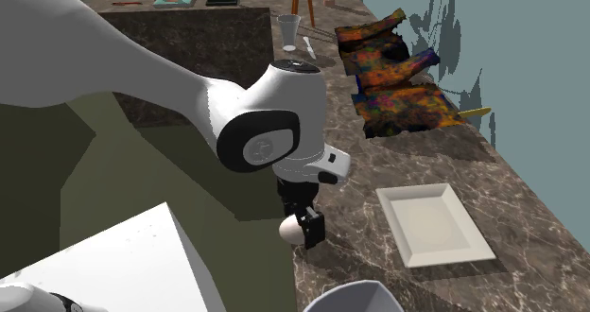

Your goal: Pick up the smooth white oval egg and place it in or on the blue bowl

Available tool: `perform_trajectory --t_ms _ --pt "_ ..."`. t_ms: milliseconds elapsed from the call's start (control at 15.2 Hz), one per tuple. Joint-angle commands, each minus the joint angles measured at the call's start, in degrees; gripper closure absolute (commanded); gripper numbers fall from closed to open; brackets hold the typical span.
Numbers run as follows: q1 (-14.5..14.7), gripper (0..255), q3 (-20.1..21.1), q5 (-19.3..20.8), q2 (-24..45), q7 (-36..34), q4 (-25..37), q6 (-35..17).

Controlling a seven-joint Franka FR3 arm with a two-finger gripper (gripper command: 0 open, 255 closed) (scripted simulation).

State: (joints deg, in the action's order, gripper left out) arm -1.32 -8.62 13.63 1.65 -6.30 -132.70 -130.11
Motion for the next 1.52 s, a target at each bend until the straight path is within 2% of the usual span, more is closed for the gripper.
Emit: perform_trajectory --t_ms 0,198,264,858,1452 --pt "0.0 0 0.0 0.0 0.0 0.0 0.0 -0.1" --pt "0.0 0 0.0 0.0 0.0 0.0 0.0 -0.1" --pt "0.0 255 0.0 0.0 0.0 0.0 0.0 -0.1" --pt "0.0 255 0.0 0.0 0.0 0.0 0.0 -0.1" --pt "0.2 255 0.2 -0.5 -4.2 1.1 2.7 6.8"
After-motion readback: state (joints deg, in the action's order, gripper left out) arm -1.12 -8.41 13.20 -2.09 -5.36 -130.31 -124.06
